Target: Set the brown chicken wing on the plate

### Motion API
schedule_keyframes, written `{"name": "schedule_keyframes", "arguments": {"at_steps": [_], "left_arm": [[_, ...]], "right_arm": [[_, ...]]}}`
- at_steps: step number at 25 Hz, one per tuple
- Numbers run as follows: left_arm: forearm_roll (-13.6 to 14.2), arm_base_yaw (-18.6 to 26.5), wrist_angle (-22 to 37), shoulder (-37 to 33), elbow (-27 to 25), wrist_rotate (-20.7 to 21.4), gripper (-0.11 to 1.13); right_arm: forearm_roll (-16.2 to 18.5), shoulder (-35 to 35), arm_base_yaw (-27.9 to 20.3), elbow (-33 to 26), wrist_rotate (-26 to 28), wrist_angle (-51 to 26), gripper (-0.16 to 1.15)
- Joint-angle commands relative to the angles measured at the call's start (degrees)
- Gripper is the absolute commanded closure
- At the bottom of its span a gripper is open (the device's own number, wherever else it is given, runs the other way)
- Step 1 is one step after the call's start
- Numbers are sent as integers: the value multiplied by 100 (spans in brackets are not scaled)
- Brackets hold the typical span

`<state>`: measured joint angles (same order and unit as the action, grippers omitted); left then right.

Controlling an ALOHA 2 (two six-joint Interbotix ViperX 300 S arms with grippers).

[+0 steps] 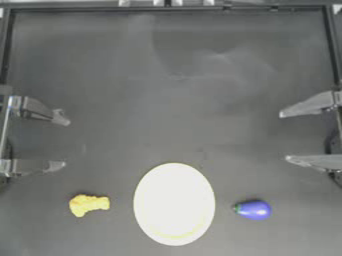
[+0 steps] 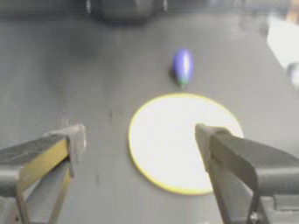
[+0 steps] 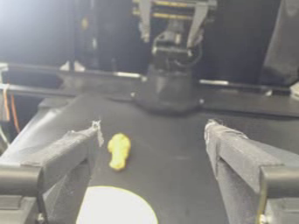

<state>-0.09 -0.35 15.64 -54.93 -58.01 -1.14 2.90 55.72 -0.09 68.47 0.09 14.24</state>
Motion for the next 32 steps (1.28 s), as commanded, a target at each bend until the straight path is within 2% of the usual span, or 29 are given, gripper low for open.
{"name": "schedule_keyframes", "arguments": {"at_steps": [1, 7, 14, 18, 25, 28, 32], "left_arm": [[26, 9, 800, 492, 387, -264, -1], [281, -167, 1749, 1169, 809, -809, -1], [554, -712, 2118, 1591, 958, -1687, -1], [984, -1090, 2259, 1907, 993, -2382, -1], [1573, -1661, 2479, 2479, 1107, -3445, -1], [1635, -1767, 2522, 2769, 1151, -3665, -1], [1582, -1881, 2522, 3103, 1195, -3814, -1]], "right_arm": [[-97, -26, 0, -123, 9, 18, -2], [-167, -26, -9, -105, 18, -26, -2], [-176, -26, -35, -105, 18, -62, -2], [-202, -26, -79, -97, 18, -88, -2], [-229, -26, -88, -88, 26, -114, -2], [-281, -26, -88, -88, 26, -141, -2], [-290, -26, -88, -88, 18, -132, -2]]}}
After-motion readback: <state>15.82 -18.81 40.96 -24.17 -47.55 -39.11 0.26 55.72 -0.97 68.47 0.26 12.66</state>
